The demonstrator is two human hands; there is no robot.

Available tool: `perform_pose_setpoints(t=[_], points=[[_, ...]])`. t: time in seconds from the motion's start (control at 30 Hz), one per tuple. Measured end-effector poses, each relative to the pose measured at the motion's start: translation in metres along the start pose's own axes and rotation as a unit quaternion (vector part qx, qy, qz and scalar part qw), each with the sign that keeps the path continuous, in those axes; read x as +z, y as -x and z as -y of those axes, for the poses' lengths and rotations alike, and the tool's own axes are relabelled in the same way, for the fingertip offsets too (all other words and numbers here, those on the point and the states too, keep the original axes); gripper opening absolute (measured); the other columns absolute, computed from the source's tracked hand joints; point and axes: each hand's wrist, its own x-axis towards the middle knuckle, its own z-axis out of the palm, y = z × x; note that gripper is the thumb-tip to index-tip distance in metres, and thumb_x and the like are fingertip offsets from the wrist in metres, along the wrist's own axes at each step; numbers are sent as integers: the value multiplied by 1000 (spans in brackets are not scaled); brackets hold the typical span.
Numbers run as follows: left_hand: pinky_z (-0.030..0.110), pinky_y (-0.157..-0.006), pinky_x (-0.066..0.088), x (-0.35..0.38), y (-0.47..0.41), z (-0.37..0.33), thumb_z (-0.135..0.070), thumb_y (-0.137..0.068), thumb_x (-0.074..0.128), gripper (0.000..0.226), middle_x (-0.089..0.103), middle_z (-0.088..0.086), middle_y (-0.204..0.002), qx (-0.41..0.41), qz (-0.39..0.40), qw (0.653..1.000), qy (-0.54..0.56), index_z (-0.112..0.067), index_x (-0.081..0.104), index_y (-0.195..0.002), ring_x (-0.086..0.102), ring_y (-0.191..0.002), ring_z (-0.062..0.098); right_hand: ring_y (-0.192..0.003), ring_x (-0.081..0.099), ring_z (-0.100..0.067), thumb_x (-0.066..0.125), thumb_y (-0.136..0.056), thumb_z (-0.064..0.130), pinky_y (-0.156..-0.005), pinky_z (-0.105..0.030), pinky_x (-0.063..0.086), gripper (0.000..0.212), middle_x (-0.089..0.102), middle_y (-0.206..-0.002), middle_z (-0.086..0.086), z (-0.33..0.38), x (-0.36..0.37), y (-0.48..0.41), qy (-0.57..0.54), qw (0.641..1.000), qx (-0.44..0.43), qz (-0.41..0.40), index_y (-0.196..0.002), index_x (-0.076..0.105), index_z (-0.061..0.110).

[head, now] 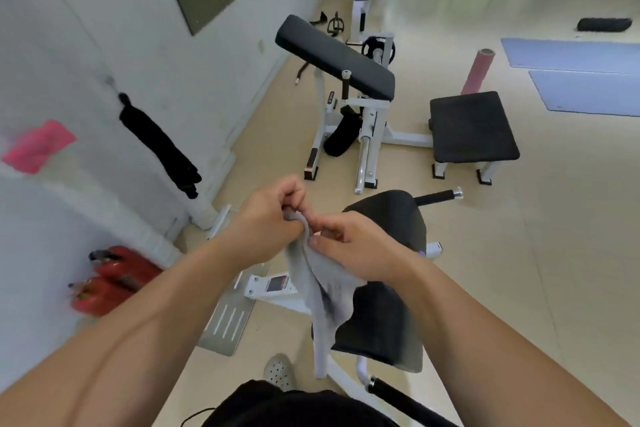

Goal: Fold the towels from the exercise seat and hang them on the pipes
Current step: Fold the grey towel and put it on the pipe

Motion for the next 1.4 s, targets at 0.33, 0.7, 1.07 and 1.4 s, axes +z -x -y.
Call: perform_pose_setpoints(t=[0.33,0.7,1.07,1.4], points=[[23,-61,43,-96,71,49,7,-74,63,31,64,-4,-75,-54,-176,983,9,-22,64,-84,49,-62,7,-92,64,-14,77,-86,32,-82,-32,52,22,69,-98,1,52,92,-74,16,996,-25,82,-104,67,25],[36,-67,53,-233,129,163,-10,-85,74,11,71,9,-79,-123,-184,975,-30,-20,73,-89,56,-65,10,-58,47,-2,71,-91,26,-53,-17,36,14,54,-64,11,104,217,-165,63,998,26,17,-80,63,24],[43,-90,49,-280,160,262,-24,-95,69,20,74,15,-96,-137,-44,977,157,-4,69,-97,63,-88,18,-81,59,-12,60,-99,17,-77,-31,48,8,64,-86,2,168,278,-212,-154,981,98,-63,-94,66,16],[34,-100,50,-276,143,259,-27,-93,67,42,66,-5,-133,-104,-63,962,245,-30,59,-134,63,-120,13,-75,63,-10,53,-103,10,-70,-23,52,15,68,-83,2,187,289,-220,-279,951,124,-38,-94,64,16]])
